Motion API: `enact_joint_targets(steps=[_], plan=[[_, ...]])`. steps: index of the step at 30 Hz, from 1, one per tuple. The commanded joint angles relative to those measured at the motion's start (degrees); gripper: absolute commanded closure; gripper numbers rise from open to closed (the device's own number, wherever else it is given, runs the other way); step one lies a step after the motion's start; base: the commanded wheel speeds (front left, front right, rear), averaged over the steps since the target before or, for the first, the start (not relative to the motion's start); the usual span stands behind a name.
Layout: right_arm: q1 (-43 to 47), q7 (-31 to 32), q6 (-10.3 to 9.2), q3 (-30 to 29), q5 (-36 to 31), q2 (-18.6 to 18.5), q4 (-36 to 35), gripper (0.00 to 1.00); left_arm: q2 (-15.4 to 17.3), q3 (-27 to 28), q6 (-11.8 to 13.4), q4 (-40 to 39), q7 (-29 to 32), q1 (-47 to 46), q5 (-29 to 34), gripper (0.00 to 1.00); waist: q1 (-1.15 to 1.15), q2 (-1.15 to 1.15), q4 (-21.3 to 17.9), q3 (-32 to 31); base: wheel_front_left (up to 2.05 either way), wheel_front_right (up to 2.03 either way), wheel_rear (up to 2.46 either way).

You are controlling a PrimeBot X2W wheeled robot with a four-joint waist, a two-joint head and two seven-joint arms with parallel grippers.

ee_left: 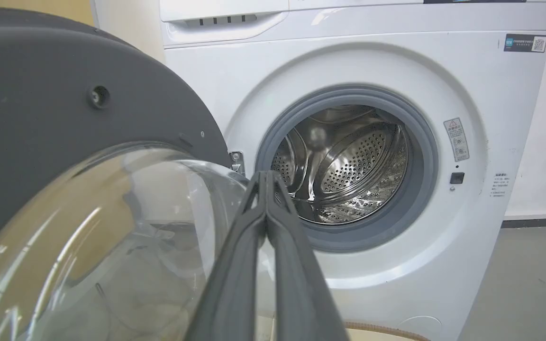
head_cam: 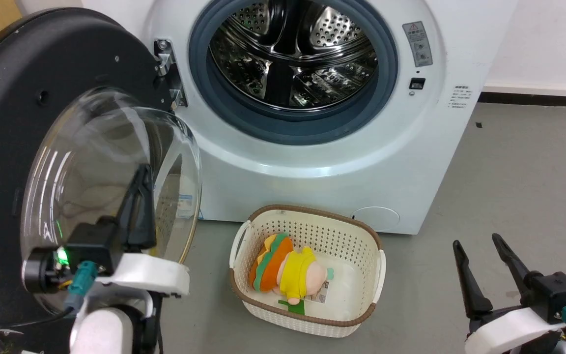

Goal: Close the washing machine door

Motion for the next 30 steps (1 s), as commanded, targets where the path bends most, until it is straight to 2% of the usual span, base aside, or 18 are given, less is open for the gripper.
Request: enact_joint_targets(steps=[1, 11, 19, 30], plan=[[-0.6, -0.5, 0.01, -0.4, 0.7, 0.1, -0.3, 0.00, 0.5, 0.4, -0.4, -1.0, -0.6, -1.9, -0.5, 1.00, 0.00, 0.00, 0.4, 0.2, 0.00, 0.00, 0.00], [-0.9, -1.7, 0.02, -1.6, 1.3, 0.1, -0.3, 0.00, 0.6, 4.1, -3.0, -4.3, -1.8, -8.2, -3.6, 1.00, 0.00, 0.00, 3.0, 0.9, 0.00, 0.00, 0.00], [-1.1, -2.7, 0.02, -2.7, 1.6, 0.1, -0.3, 0.00, 1.1, 7.5, -4.2, -6.0, -2.7, -12.8, -6.3, 1.00, 0.00, 0.00, 5.7, 1.5, 0.00, 0.00, 0.00], [-1.0, -4.0, 0.02, -4.1, 2.0, 0.2, -0.2, 0.00, 4.1, 11.5, -5.1, -6.9, -4.0, -17.4, -11.2, 1.00, 0.00, 0.00, 10.4, 1.8, 0.00, 0.00, 0.00]])
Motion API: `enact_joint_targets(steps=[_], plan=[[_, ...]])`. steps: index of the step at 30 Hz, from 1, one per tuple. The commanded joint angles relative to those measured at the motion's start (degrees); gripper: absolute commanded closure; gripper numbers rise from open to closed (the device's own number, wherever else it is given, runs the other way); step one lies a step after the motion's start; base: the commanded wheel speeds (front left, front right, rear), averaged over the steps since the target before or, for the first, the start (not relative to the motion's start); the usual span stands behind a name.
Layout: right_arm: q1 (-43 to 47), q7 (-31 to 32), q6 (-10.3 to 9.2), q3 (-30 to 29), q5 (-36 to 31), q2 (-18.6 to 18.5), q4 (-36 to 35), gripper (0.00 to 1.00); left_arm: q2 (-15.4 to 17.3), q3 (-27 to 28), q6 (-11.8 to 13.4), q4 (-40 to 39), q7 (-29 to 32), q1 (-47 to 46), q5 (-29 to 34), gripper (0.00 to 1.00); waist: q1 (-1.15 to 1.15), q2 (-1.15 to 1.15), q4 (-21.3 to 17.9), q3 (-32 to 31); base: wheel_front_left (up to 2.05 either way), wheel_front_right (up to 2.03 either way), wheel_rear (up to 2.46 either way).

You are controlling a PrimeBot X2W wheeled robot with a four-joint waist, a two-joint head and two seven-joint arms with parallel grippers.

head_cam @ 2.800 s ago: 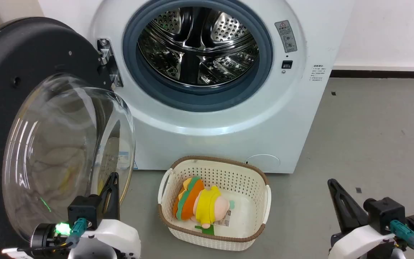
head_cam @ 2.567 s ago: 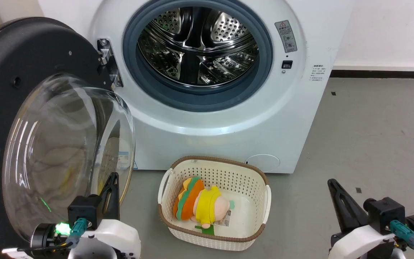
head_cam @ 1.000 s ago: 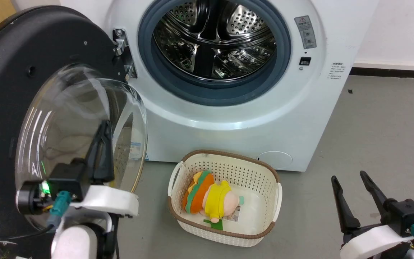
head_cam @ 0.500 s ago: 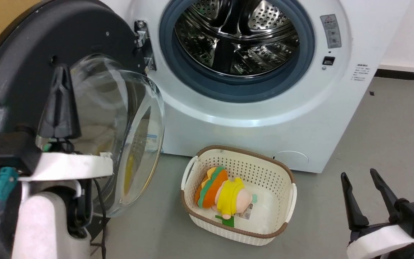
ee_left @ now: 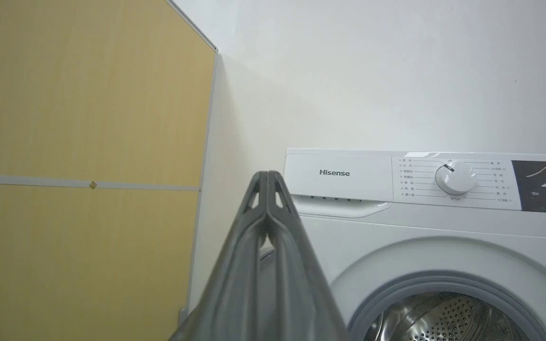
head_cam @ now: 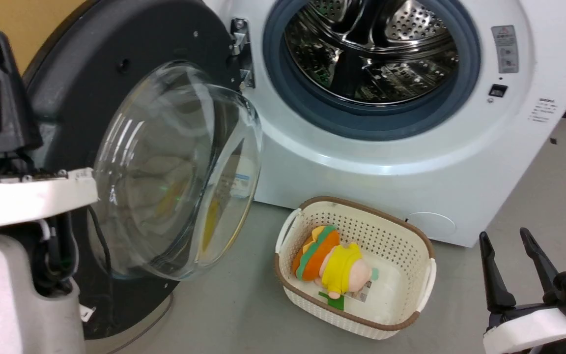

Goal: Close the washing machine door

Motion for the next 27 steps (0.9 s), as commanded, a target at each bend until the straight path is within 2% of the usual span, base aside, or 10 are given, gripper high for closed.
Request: enact_joint_targets(steps=[1, 7, 13, 14, 21, 27], plan=[[-0.8, -0.6, 0.02, -0.4, 0.5, 0.2, 0.0, 0.00, 1.1, 0.8, -0.6, -0.4, -0.6, -1.9, -1.3, 1.00, 0.00, 0.00, 1.2, 0.1, 0.00, 0.00, 0.00], [-0.7, -1.3, 0.03, -1.3, 0.8, 0.2, 0.1, 0.00, 3.7, 3.5, -1.0, 0.2, -0.3, -3.3, -5.2, 1.00, 0.00, 0.00, 3.6, 0.2, 0.00, 0.00, 0.00], [-0.7, -1.9, 0.03, -1.9, 1.1, 0.2, 0.2, 0.00, 4.1, 7.8, -0.5, 2.5, 1.5, -4.1, -10.8, 1.00, 0.00, 0.00, 5.2, 0.5, 0.00, 0.00, 0.00], [-0.7, -2.2, 0.03, -2.1, 1.2, 0.2, 0.2, 0.00, 3.9, 9.9, -0.1, 4.0, 2.7, -4.3, -14.0, 1.00, 0.00, 0.00, 5.8, 0.6, 0.00, 0.00, 0.00], [-0.8, -3.0, 0.03, -2.9, 1.4, 0.2, 0.4, 0.00, 3.4, 16.4, 1.1, 10.5, 8.5, -3.4, -25.1, 1.00, 0.00, 0.00, 7.5, 1.2, 0.00, 0.00, 0.00], [-1.0, -3.7, 0.03, -3.6, 1.4, 0.2, 0.5, 0.00, 2.3, 18.8, 0.2, 16.3, 16.8, -1.5, -35.5, 1.00, 0.00, 0.00, 8.8, 1.6, 0.00, 0.00, 0.00]])
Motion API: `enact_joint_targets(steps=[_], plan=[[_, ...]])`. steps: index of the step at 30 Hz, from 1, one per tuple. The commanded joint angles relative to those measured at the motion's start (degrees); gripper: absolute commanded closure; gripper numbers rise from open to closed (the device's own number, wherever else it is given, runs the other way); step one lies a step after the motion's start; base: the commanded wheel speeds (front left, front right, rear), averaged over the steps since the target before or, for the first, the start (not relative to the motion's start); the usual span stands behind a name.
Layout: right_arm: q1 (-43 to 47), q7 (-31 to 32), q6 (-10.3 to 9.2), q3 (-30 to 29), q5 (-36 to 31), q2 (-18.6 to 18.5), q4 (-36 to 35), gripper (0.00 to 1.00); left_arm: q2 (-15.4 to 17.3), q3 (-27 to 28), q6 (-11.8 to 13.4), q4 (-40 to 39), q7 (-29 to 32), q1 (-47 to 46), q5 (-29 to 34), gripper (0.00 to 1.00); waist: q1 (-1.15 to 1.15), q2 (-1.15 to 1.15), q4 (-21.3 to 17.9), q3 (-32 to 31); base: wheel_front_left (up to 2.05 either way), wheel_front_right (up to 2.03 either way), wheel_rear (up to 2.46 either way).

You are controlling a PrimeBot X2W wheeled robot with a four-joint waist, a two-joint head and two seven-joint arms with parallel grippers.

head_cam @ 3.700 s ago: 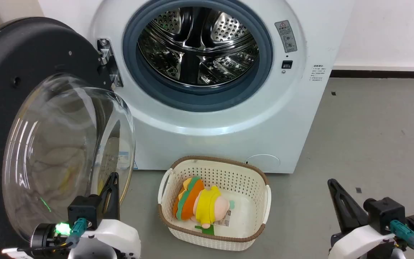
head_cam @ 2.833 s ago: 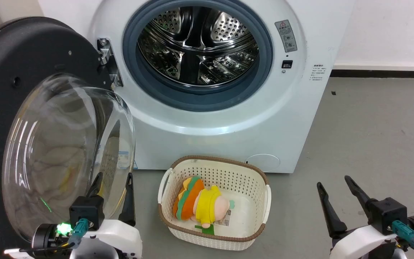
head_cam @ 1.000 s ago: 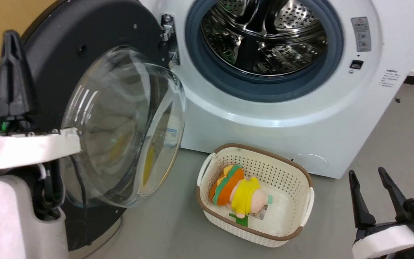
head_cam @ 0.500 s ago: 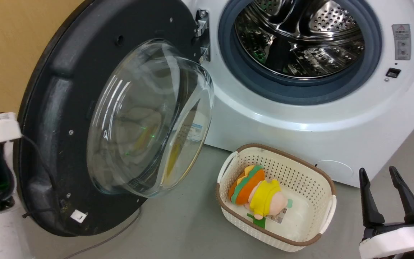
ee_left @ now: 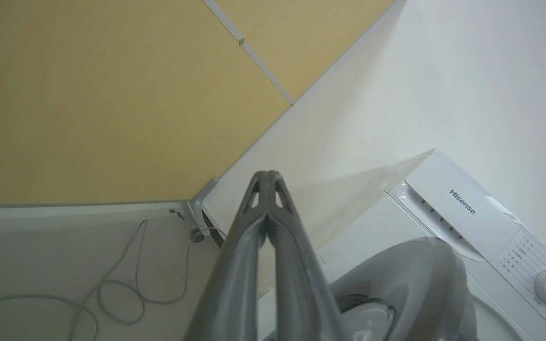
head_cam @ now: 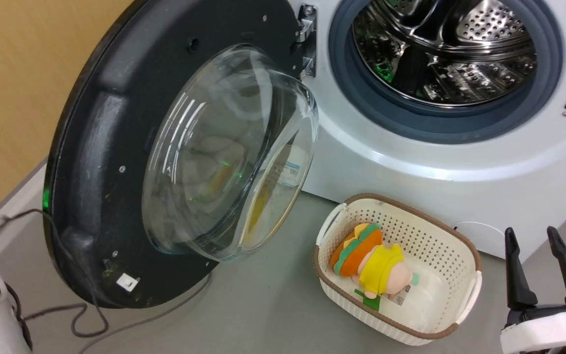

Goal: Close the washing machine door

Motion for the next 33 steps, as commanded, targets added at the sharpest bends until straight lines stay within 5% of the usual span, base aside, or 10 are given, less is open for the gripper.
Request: enact_joint_targets(steps=[1, 10, 24, 33], plan=[[-1.0, -0.6, 0.03, -0.4, 0.4, 0.2, 0.1, 0.00, -0.2, 0.6, -0.7, 1.0, 1.6, 0.9, -2.3, 1.00, 0.00, 0.00, 0.3, 0.1, 0.00, 0.00, 0.00], [-1.2, -1.8, 0.04, -1.6, 0.1, 0.2, -0.3, 0.00, -0.9, -1.7, -3.4, 5.1, 14.5, 6.4, -14.9, 1.00, 0.00, 0.00, 2.0, 1.0, 0.00, 0.00, 0.00], [-1.7, -3.4, 0.04, -3.4, 0.8, 0.3, 0.1, 0.00, 1.2, -14.4, -4.3, -10.9, 26.7, 16.5, -31.1, 1.00, 0.00, 0.00, 4.1, 1.9, 0.00, 0.00, 0.00], [-2.6, -4.1, 0.05, -3.5, 1.1, 0.3, 0.1, 0.00, 2.2, -26.1, -4.7, -19.9, 28.7, 20.0, -34.2, 1.00, 0.00, 0.00, 1.5, 1.9, 0.00, 0.00, 0.00]])
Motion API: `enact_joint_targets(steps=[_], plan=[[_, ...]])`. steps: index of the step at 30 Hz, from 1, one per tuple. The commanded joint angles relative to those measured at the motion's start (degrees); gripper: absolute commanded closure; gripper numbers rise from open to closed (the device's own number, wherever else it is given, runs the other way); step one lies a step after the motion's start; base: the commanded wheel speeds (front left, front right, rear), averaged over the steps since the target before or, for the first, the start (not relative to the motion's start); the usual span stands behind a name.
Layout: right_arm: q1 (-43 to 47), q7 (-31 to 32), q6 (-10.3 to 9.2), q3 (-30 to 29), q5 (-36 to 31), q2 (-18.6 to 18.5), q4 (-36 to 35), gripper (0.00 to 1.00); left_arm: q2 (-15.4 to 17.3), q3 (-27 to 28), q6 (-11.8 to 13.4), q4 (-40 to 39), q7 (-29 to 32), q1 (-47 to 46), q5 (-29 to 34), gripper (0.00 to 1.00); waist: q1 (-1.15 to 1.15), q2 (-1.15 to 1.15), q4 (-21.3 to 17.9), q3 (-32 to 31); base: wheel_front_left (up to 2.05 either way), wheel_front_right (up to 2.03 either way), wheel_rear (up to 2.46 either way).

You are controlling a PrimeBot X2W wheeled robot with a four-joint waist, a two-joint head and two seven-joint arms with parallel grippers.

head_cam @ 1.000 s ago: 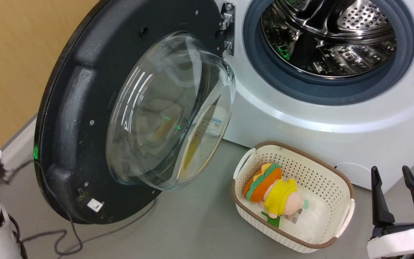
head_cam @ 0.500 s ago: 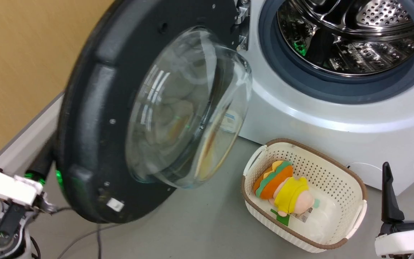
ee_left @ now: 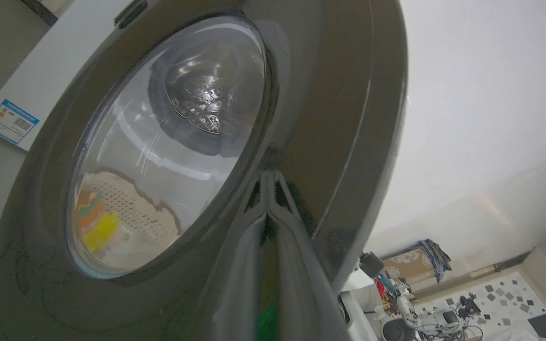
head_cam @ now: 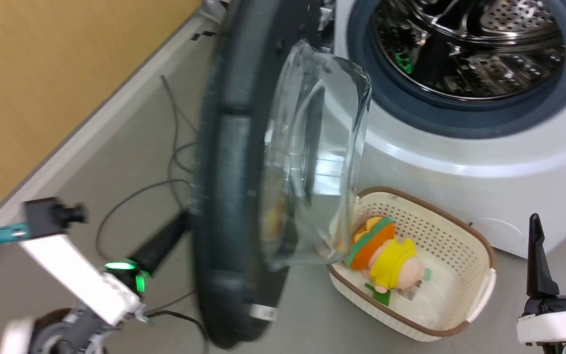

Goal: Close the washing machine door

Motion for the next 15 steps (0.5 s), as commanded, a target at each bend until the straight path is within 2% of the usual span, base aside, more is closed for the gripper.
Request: enact_joint_targets(steps=[1, 8, 15], plan=[[-0.8, -0.3, 0.05, -0.1, 0.1, 0.2, -0.1, 0.00, 0.0, -2.3, -0.4, -1.1, -0.1, 0.4, 0.0, 1.00, 0.00, 0.00, -1.5, 0.0, 0.00, 0.00, 0.00], [-1.5, -0.3, 0.05, -0.2, 0.2, 0.2, 0.0, 0.00, 0.3, -10.6, -0.4, -2.0, -3.4, -0.9, 0.4, 1.00, 0.00, 0.00, -6.8, 0.4, 0.00, 0.00, 0.00], [-2.3, -0.3, 0.05, 0.2, 0.6, 0.2, 0.4, 0.00, -0.9, -18.0, -0.4, 0.6, -10.2, -3.9, 1.1, 1.00, 0.00, 0.00, -12.7, 1.3, 0.00, 0.00, 0.00]])
